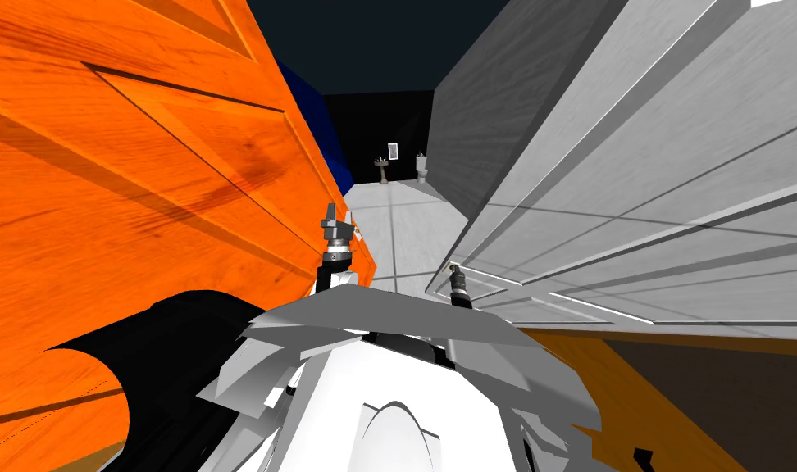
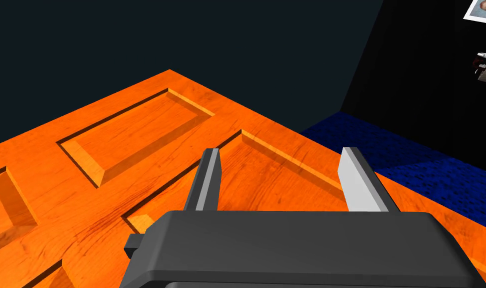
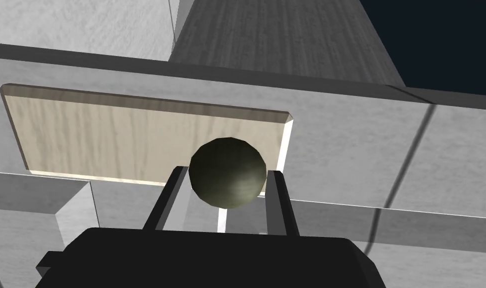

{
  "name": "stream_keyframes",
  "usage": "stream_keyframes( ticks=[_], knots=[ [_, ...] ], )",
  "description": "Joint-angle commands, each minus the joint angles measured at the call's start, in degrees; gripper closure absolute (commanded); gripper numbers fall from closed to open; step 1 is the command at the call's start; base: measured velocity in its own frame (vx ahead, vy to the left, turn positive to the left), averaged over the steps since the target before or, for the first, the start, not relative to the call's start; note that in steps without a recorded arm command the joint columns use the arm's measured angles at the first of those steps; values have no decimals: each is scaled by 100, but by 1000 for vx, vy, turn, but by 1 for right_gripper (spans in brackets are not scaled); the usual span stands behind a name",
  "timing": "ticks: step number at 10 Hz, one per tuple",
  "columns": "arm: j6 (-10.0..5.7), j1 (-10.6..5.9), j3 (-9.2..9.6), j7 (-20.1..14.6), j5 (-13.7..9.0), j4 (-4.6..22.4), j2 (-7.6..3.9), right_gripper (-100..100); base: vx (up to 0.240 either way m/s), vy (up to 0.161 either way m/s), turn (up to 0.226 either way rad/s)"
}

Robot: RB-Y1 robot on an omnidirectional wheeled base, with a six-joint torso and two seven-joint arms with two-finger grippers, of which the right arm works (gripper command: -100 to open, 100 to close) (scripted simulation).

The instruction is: Push the door open

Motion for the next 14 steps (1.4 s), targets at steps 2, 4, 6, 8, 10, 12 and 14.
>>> stream_keyframes(
  ticks=[2, 4, 6, 8, 10, 12, 14],
  knots=[
    [-108, -94, -168, 26, -68, 159, -71, 100, 124, 33, -38],
    [-95, -128, -343, 73, -149, 189, -88, 100, 149, 29, -88],
    [-112, -97, -278, 32, -148, 192, -56, -100, -105, 121, -53],
    [-71, -43, -276, 14, -181, 103, 3, -100, -228, 85, -51],
    [-36, 3, -274, 0, -208, 28, 79, -100, -238, 117, -61],
    [-86, -7, -289, 18, -204, 76, 48, -100, 4, 27, 2],
    [-128, -18, -305, 29, -209, 110, 45, -100, 187, -33, 21]
  ],
)
